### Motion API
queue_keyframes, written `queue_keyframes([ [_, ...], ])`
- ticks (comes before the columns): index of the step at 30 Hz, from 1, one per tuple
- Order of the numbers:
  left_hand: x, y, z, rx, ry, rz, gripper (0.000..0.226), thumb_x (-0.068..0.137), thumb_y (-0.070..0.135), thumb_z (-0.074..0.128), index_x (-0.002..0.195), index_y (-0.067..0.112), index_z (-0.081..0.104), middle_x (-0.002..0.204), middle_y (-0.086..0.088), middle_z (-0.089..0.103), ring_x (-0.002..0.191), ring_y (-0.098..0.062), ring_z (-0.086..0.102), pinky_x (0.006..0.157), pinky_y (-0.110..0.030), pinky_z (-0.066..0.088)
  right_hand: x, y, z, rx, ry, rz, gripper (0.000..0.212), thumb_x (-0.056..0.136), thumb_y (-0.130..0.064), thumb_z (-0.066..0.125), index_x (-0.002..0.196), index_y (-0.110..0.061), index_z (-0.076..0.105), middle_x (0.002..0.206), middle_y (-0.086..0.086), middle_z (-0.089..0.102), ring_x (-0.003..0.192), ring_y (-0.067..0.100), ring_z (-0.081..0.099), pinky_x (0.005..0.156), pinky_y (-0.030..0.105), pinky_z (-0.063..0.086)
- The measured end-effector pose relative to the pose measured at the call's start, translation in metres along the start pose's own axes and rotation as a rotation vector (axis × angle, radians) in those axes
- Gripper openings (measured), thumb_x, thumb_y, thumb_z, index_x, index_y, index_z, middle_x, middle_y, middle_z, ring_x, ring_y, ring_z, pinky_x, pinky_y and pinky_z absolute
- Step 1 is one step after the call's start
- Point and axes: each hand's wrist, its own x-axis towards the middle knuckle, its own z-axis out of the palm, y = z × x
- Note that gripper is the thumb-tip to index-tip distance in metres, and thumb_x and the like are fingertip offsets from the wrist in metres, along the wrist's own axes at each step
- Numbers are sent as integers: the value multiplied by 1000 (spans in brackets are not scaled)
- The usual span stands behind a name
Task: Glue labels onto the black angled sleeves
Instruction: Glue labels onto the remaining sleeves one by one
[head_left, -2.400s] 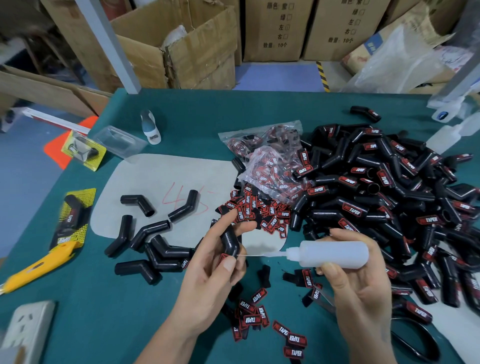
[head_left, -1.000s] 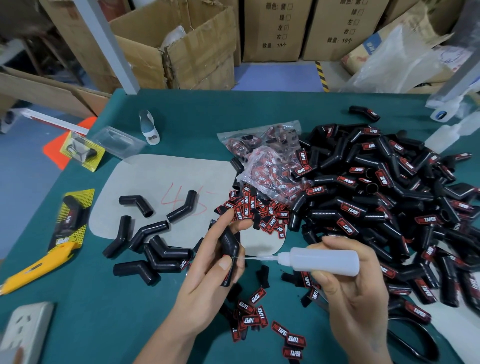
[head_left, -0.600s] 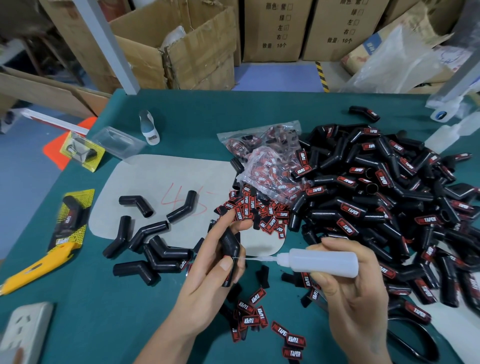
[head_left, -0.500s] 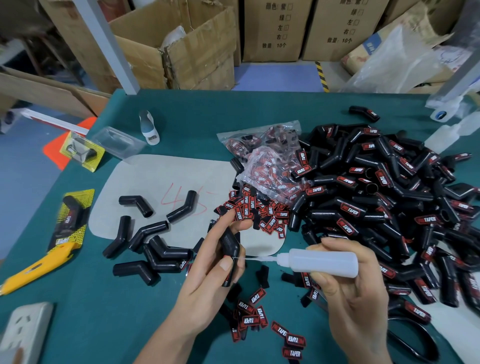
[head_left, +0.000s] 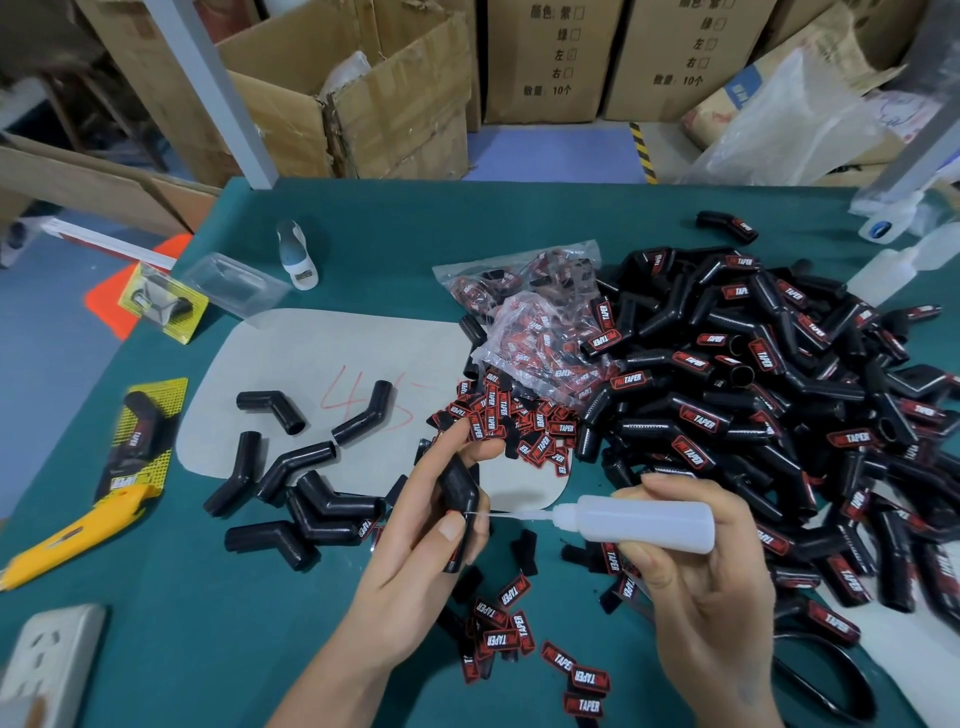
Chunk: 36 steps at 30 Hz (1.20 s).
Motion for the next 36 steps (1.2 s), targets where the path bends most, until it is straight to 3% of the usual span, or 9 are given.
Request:
queue_keyframes([
  [5, -1, 0, -1, -38, 24, 9, 58, 102, 18, 49, 157, 34, 45, 155, -13, 50, 87, -15, 52, 78, -25, 46, 1, -2, 0, 38, 11, 27, 56, 86, -4, 66, 123, -46, 63, 106, -9, 73, 96, 12, 72, 79, 19, 58],
  [9, 7, 2, 1, -193, 67, -12, 59, 98, 27, 66, 155, 28, 51, 154, -18, 51, 90, -19, 52, 78, -28, 48, 5, -1, -6, 154, 164, 160, 42, 84, -18, 78, 116, -43, 67, 110, 0, 73, 91, 14, 74, 80, 21, 60],
  [12, 10, 0, -2, -231, 126, -16, 53, 102, 16, 55, 153, 28, 53, 155, -17, 52, 106, -17, 59, 89, -26, 50, 11, 5, -9, 208, 153, 289, 41, 80, -28, 82, 117, -36, 65, 115, 1, 72, 95, 24, 76, 83, 28, 62],
  [15, 9, -1, -3, -238, 167, -20, 61, 103, 2, 39, 154, 33, 52, 156, -13, 53, 138, -20, 56, 104, -27, 49, 17, 14, -11, 40, 53, 346, 46, 78, -21, 83, 119, -36, 67, 111, -10, 70, 96, 12, 72, 76, 22, 60],
  [21, 17, 2, 0, -236, 283, 2, 73, 99, 0, 52, 156, 45, 43, 145, -19, 60, 125, -34, 66, 98, -34, 56, 14, 33, -2, -535, -122, 352, 40, 90, -26, 79, 108, -57, 61, 114, -30, 62, 103, -4, 61, 76, 25, 51],
  [25, 15, 0, 2, -296, 330, -22, 54, 95, -1, 60, 141, 26, 60, 126, -16, 66, 130, -43, 62, 100, -34, 55, 13, 38, 0, -811, -232, 381, 25, 96, -41, 64, 105, -53, 44, 116, -45, 47, 89, -8, 58, 67, 29, 48],
  [27, 15, 2, 4, -328, 322, -19, 38, 89, 6, 77, 123, 19, 67, 117, -13, 69, 131, -44, 61, 97, -34, 57, 12, 39, 1, -839, -231, 395, 21, 98, -43, 61, 102, -50, 42, 109, -41, 50, 78, 1, 61, 67, 34, 51],
  [29, 15, 4, 6, -334, 319, -9, 40, 80, 19, 91, 112, 18, 67, 112, -13, 70, 132, -44, 60, 94, -34, 58, 12, 38, 0, -851, -223, 390, 18, 101, -45, 59, 100, -49, 41, 103, -37, 52, 75, 3, 61, 70, 38, 54],
  [36, 14, 5, 7, -334, 300, 33, 40, 72, 25, 96, 104, 21, 73, 110, -5, 77, 123, -32, 69, 97, -32, 57, 12, 40, -5, -854, -248, 336, 35, 99, -47, 63, 120, -57, 36, 112, -40, 51, 96, -2, 59, 74, 31, 46],
])
